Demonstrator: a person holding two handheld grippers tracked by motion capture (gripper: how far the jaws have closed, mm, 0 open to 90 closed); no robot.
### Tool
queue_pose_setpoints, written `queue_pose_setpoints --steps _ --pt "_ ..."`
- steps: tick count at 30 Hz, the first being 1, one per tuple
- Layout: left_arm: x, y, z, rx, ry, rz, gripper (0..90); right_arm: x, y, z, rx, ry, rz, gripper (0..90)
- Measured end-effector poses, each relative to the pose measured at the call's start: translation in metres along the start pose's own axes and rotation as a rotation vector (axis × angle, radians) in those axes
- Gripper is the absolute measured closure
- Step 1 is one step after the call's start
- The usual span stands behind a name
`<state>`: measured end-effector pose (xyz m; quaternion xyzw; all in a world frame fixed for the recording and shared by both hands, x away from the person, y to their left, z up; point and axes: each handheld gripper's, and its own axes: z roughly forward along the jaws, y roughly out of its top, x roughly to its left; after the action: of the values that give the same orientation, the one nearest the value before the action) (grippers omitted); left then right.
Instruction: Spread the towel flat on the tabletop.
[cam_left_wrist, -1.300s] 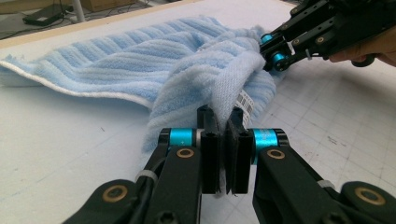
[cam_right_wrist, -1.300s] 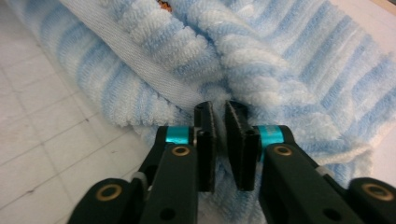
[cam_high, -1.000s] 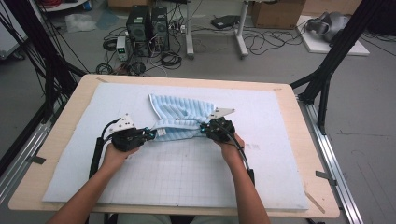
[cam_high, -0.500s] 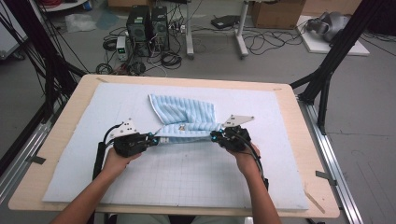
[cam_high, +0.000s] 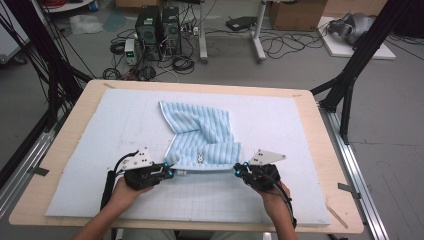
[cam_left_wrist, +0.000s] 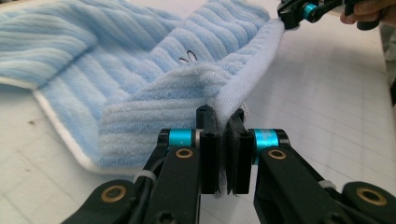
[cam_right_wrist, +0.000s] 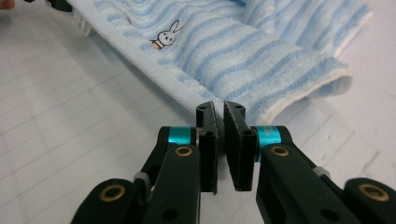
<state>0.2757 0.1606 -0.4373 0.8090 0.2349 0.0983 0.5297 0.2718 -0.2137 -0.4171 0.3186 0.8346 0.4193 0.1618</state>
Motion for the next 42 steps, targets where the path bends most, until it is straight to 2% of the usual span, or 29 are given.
queue_pose_setpoints --steps 7,12,13,15,17,19,21,23,25,27,29,32,34,36,38,39,40,41,42 --pt "-0.032 -0.007 -0.012 0.022 -0.049 0.020 84.3 0.024 -0.016 -0.023 0.025 -0.009 -0.018 84.1" --pt "-0.046 -0.011 -0.016 0.045 -0.090 0.033 82.3 0.035 -0.030 -0.038 0.034 0.013 -0.011 84.1" --pt "-0.047 -0.011 -0.017 0.047 -0.097 0.023 79.1 0.037 -0.033 -0.040 0.033 0.016 -0.010 84.1" --pt "-0.044 -0.010 -0.020 0.040 -0.093 -0.012 62.7 0.038 -0.036 -0.043 0.029 0.025 -0.008 82.7" --pt "-0.036 -0.006 -0.026 0.006 -0.055 -0.043 51.4 0.037 -0.037 -0.045 -0.001 0.022 -0.008 73.3" --pt "-0.023 0.000 -0.031 -0.035 -0.006 -0.083 44.6 0.032 -0.034 -0.046 -0.035 0.019 0.027 67.1" --pt "-0.011 0.004 -0.032 -0.051 0.035 -0.098 44.8 0.024 -0.028 -0.043 -0.069 -0.006 0.045 64.1" --pt "0.003 0.008 -0.027 -0.039 0.081 -0.114 45.5 0.016 -0.022 -0.035 -0.072 -0.033 0.059 61.4" --pt "0.016 0.012 -0.018 -0.014 0.109 -0.123 45.7 0.009 -0.016 -0.024 -0.060 -0.060 0.078 57.7" --pt "0.027 0.015 -0.004 0.017 0.138 -0.131 45.8 0.000 -0.009 -0.005 -0.033 -0.091 0.092 54.8" --pt "0.036 0.018 0.011 0.048 0.139 -0.154 45.5 -0.006 -0.005 0.011 -0.007 -0.117 0.106 52.5" --pt "0.042 0.018 0.033 0.110 0.157 -0.149 46.0 -0.011 0.001 0.036 0.050 -0.118 0.117 53.1" --pt "0.043 0.015 0.042 0.142 0.155 -0.140 47.6 -0.012 0.002 0.049 0.114 -0.118 0.109 56.5" --pt "0.042 0.012 0.049 0.191 0.151 -0.114 50.3 -0.012 0.003 0.051 0.108 -0.104 0.117 64.7" --pt "0.037 0.013 0.050 0.205 0.179 -0.072 55.9 -0.011 0.003 0.050 0.113 -0.083 0.118 76.7" --pt "0.036 0.013 0.050 0.213 0.177 -0.050 62.0 -0.011 0.002 0.049 0.115 -0.072 0.118 81.5" --pt "0.035 0.013 0.049 0.216 0.148 -0.053 73.7 -0.010 0.002 0.049 0.117 -0.057 0.119 83.7" --pt "0.034 0.013 0.048 0.216 0.142 -0.050 83.0 -0.010 0.002 0.048 0.119 -0.045 0.116 84.5" --pt "0.034 0.013 0.046 0.221 0.131 -0.059 85.4 -0.009 0.002 0.047 0.121 -0.036 0.115 84.9"
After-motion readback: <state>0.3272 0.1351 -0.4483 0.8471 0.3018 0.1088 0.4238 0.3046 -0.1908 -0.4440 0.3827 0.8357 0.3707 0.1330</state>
